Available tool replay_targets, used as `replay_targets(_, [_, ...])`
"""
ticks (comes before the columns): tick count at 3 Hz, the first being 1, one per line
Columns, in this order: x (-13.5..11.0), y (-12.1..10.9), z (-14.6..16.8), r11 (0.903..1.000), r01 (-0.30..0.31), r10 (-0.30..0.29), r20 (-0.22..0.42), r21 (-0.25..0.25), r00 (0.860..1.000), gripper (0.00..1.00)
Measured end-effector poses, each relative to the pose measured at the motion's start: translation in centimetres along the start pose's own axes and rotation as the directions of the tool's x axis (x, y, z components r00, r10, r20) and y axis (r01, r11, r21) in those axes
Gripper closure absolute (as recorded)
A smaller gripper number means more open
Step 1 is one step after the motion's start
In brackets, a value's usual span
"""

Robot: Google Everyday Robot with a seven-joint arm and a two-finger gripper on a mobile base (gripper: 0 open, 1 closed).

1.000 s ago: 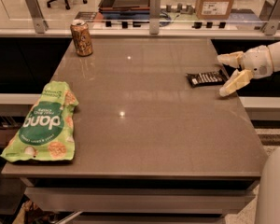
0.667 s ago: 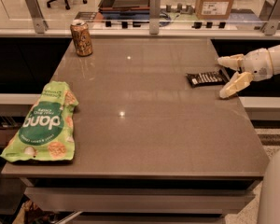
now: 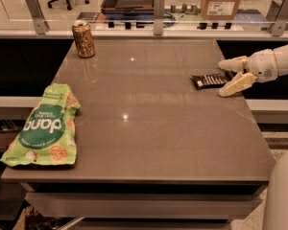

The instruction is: Move rxbar chocolate near orange can

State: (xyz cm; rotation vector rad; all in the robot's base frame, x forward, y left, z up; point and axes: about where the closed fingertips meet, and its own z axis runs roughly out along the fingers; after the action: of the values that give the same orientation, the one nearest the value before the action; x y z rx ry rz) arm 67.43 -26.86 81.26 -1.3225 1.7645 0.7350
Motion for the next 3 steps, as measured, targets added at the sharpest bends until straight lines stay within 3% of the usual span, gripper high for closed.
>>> replay_targets(2, [-0.38, -0.06, -0.09, 1.0000, 0.000, 0.000, 0.001, 0.000, 1.000, 0.87])
replay_targets(3, [-0.59, -0.07, -0.19, 1.0000, 0.000, 0.000, 0.001, 0.000, 1.000, 1.00])
